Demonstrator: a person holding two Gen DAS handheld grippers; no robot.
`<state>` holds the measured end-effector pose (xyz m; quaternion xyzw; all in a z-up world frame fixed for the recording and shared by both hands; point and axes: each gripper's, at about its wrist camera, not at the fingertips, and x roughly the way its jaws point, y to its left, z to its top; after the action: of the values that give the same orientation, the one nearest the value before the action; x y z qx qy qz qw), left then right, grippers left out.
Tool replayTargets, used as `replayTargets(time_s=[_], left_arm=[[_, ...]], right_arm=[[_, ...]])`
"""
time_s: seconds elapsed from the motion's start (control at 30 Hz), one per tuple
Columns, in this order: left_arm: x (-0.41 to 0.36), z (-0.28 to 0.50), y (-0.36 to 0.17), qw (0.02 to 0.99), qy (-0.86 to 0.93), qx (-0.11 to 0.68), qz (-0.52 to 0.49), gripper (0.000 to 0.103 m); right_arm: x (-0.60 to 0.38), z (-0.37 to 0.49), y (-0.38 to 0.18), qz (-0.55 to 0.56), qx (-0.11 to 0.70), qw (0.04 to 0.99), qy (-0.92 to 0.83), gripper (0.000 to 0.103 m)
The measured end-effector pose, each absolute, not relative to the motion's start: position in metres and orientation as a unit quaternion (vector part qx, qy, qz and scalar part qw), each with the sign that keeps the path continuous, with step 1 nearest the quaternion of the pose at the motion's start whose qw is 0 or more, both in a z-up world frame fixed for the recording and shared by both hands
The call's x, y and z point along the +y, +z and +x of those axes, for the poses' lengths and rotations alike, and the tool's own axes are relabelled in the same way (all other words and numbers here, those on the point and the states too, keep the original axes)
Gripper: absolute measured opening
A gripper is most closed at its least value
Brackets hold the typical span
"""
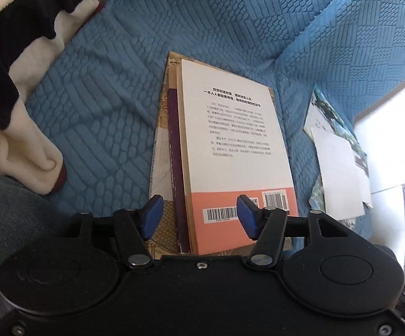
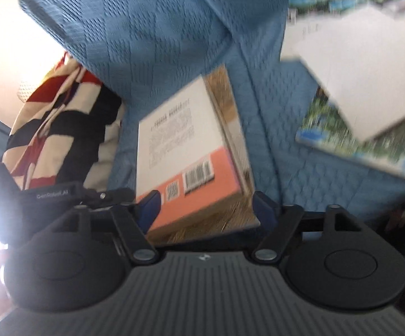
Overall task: Organize objects
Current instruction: 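Lay the paperback flat on the purple book and open both grippers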
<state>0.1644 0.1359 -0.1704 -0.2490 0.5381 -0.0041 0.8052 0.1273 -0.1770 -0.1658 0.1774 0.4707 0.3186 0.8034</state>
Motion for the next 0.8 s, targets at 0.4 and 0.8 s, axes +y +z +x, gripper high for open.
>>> replayTargets(time_s=[0.4,0.8], left_arm=[[0.124,0.171,-0.185,0.823,0.035,0.514,-0.240,0.055],[0.119,0.177,-0.197,0.821,0.024,0.513,-0.250,0.053]], right_arm=[[-0.142,0.144,-0.193,0.082,0.438,0.826,0.345,0.057],[-0.141,0.144,-0.202,0.092,0.443,0.824,0.341,0.050]])
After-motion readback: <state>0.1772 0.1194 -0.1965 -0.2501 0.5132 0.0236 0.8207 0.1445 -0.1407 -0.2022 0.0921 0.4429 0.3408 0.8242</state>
